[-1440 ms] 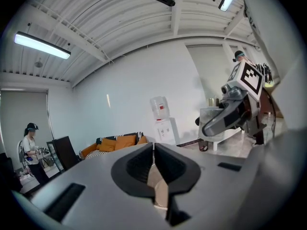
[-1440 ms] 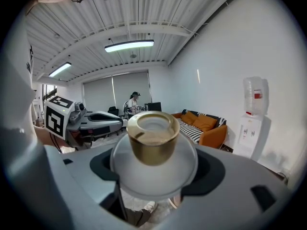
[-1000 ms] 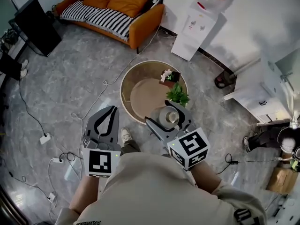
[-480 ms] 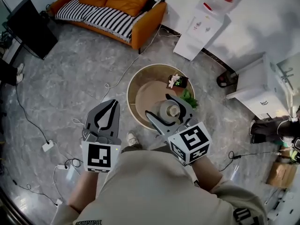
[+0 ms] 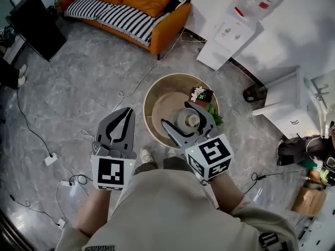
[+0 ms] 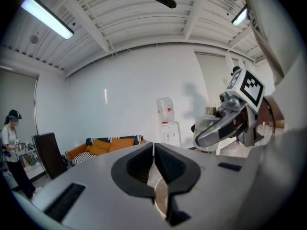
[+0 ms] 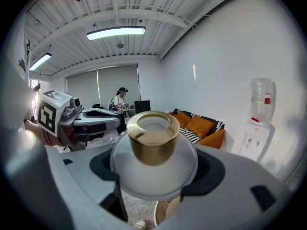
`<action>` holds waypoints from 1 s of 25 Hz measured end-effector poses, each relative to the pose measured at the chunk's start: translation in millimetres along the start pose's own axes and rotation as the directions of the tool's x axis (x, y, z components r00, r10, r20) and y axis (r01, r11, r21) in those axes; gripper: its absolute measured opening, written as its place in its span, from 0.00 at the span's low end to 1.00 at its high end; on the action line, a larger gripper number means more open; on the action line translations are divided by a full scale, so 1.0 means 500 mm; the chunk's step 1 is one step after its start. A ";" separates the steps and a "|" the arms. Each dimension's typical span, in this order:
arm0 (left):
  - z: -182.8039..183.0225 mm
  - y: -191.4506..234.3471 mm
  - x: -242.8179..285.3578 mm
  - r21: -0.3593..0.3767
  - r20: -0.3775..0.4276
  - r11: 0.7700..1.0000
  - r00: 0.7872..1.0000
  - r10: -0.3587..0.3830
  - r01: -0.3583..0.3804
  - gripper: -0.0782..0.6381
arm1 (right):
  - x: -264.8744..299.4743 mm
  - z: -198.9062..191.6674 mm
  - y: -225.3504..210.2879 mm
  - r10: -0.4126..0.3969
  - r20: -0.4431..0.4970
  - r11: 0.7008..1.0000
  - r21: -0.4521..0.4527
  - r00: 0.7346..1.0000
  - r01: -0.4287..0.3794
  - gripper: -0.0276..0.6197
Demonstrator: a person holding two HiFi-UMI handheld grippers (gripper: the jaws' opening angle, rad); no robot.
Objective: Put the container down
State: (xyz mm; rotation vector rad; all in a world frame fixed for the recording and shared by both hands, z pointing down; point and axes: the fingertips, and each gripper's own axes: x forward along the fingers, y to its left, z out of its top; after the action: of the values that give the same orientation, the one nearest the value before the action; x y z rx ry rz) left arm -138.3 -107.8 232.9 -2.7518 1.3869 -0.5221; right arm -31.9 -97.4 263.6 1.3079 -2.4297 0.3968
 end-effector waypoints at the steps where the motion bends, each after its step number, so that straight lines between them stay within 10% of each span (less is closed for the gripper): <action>1: -0.003 0.004 0.005 -0.021 -0.004 1.000 1.000 0.008 -0.008 0.13 | 0.005 -0.003 -0.011 -0.001 -0.002 1.000 0.009 1.000 0.001 0.55; 25: -0.058 0.040 0.236 0.043 -0.037 0.998 0.998 0.050 -0.048 0.13 | 0.232 -0.011 -0.227 -0.030 0.003 0.998 -0.051 1.000 0.030 0.55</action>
State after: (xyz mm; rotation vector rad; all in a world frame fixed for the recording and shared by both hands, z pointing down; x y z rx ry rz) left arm -97.7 -208.4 290.7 -2.6816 1.4298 -0.5979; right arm 5.1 -241.9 327.1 1.3222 -2.4032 0.3232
